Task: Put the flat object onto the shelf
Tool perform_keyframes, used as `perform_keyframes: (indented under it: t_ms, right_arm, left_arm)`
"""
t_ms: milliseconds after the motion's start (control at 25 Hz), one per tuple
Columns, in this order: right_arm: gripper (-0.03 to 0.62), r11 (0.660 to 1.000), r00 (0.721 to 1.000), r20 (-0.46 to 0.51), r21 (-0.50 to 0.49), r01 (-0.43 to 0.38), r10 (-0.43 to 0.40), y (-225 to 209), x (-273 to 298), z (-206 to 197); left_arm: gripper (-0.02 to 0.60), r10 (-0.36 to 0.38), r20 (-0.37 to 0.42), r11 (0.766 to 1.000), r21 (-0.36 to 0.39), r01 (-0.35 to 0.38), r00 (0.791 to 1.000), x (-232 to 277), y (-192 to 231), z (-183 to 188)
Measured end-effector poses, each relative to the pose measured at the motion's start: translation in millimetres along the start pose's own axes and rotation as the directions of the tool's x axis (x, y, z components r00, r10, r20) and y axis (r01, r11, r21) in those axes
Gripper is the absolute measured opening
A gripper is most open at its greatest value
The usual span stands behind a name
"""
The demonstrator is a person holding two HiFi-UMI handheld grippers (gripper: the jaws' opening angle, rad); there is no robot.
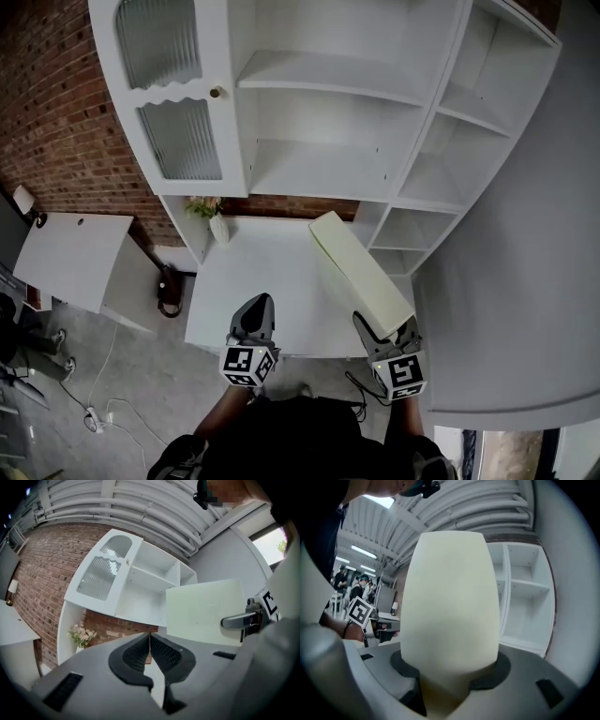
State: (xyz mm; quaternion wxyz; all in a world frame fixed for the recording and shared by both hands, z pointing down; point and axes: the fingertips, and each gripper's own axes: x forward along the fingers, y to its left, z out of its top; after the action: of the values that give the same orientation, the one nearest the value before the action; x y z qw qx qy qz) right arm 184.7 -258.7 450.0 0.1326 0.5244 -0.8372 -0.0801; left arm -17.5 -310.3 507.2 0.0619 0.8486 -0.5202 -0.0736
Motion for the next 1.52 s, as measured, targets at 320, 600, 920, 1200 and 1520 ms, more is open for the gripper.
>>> perform_keyframes:
  t_ms: [320,600,920,1200,1520]
  right_arm:
    - [0.272,0.891,0.983,0.045,-0.416,0.182,-0.18,-26.0,-1.3,131.9]
    - [0.272,0.603,0.936,0.154,-0.729,0.325,-0.317,-58.8,8.5,236.7]
    - [0.273,0.358,0.882,0.166,-0.869,0.342,-0.44,-87.8,62.4,289.4]
    - [0.273,0.289,0.887,0.109,-0.922,0.259,-0.448,-74.9,88.7,316.2]
    - [0.272,0.198,0.875,0.091,-0.958,0.208,-0.476,-58.0,115.8,329.2]
  left_arm:
    - [0.015,-0.05,-0.004,0.999,0.003,0.05,0.999,12.7,22.4,10.6]
    - [0.015,-0.086,-0.018,0.996,-0.022,0.085,0.996,16.7,21.6,6.0]
    - [0.015,-0.102,-0.001,0.995,0.015,0.102,0.995,23.5,26.5,22.9]
    - [0.015,-0.105,0.014,0.994,0.015,0.104,0.994,21.9,30.9,33.0]
    - [0.015,-0.106,0.002,0.994,-0.003,0.106,0.994,25.6,38.5,26.0]
